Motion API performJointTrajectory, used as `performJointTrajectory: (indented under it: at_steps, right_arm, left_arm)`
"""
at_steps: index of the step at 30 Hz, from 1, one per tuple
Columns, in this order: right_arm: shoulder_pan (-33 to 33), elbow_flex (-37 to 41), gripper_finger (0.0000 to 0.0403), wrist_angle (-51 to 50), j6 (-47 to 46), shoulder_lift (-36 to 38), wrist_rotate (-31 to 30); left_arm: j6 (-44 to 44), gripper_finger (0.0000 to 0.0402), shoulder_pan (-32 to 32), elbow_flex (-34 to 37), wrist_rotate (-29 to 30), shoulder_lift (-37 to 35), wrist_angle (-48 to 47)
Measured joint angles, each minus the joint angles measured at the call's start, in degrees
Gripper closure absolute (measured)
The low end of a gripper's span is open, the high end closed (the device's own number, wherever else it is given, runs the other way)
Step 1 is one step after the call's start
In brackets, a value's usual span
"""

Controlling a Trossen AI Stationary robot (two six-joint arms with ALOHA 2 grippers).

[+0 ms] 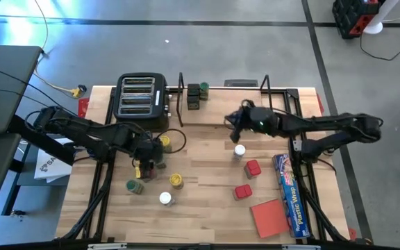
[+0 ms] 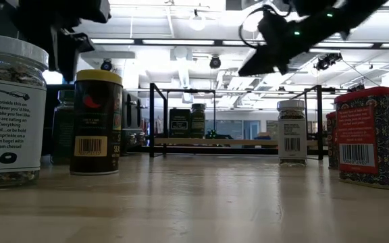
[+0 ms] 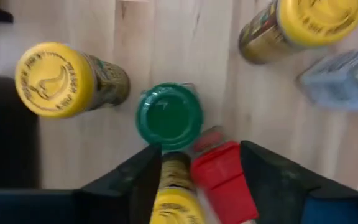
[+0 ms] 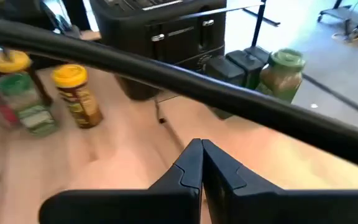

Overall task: Shelf spices
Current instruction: Put the top green seasoning bottle on the shelf aligned with the other green seasoning bottle

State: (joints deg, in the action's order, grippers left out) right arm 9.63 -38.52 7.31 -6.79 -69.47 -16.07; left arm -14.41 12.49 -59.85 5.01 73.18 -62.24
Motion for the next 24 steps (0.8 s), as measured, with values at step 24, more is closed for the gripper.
performJointTrajectory:
  at_steps: [24]
  right_arm:
    - [-4.1,7.6,0.0403,5.7,-4.7,6.9,-0.3]
  left_arm:
    - [9.6,0.0208,-6.5,-0.5,-3.1,14.2,4.6]
